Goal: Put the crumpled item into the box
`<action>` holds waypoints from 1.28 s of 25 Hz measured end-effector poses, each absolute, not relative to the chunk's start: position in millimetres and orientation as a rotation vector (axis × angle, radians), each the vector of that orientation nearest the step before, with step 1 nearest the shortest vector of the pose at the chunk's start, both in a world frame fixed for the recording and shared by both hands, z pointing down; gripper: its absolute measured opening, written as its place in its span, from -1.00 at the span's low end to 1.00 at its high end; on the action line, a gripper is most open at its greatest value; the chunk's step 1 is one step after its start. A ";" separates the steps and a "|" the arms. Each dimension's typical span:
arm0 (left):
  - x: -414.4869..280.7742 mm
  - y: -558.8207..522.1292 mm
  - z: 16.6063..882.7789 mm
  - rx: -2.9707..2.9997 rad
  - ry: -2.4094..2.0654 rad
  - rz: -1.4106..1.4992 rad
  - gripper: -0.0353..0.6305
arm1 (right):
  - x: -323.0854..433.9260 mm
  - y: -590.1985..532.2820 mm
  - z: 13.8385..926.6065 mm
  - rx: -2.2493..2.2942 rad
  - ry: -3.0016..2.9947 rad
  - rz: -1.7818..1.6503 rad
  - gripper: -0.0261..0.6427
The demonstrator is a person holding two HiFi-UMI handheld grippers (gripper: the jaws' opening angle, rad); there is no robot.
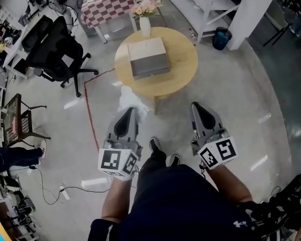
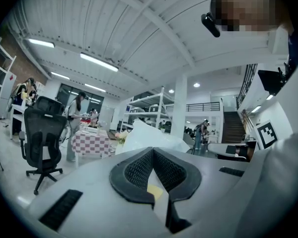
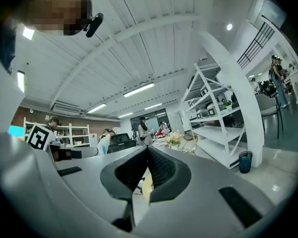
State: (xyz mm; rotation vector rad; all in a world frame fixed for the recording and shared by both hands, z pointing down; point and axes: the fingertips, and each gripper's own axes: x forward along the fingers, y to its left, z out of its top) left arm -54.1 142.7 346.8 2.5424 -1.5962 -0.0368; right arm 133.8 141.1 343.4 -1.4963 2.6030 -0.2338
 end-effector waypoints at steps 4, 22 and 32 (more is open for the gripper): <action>-68.3 109.6 345.4 2.547 -1.594 -0.052 -0.84 | 124.8 111.4 344.4 -1.525 2.595 -0.233 -0.91; -141.7 1.4 354.7 2.537 -1.531 -0.091 -0.84 | 56.6 20.2 350.1 -1.628 2.623 -0.259 -0.91; -162.7 -16.9 359.7 2.532 -1.520 -0.100 -0.84 | 33.8 4.8 351.9 -1.632 2.649 -0.279 -0.91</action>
